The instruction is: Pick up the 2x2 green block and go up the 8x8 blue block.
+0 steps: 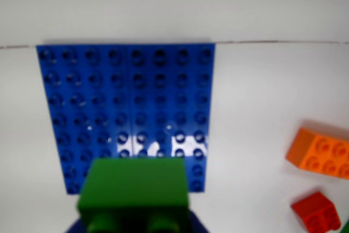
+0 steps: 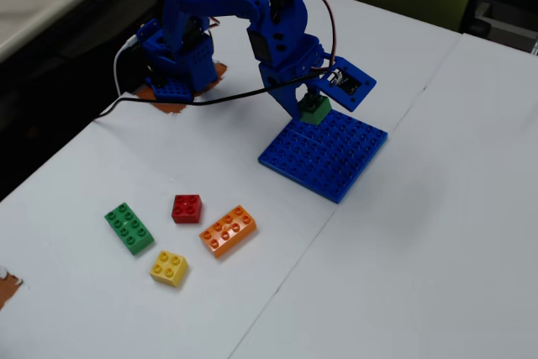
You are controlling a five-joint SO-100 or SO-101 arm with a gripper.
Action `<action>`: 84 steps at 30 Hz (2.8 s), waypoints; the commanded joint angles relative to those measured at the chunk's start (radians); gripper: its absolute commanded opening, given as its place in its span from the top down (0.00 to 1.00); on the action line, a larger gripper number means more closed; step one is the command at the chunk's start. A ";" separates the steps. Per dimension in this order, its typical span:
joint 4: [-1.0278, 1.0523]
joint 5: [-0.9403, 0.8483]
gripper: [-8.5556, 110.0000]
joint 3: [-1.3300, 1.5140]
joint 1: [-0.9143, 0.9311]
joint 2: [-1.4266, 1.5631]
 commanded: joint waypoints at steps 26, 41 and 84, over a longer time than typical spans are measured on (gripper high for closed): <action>0.009 -0.009 0.93 -0.009 0.002 0.057; 0.008 -0.009 0.93 -0.009 0.002 0.060; 0.009 -0.006 0.93 -0.012 -0.029 0.071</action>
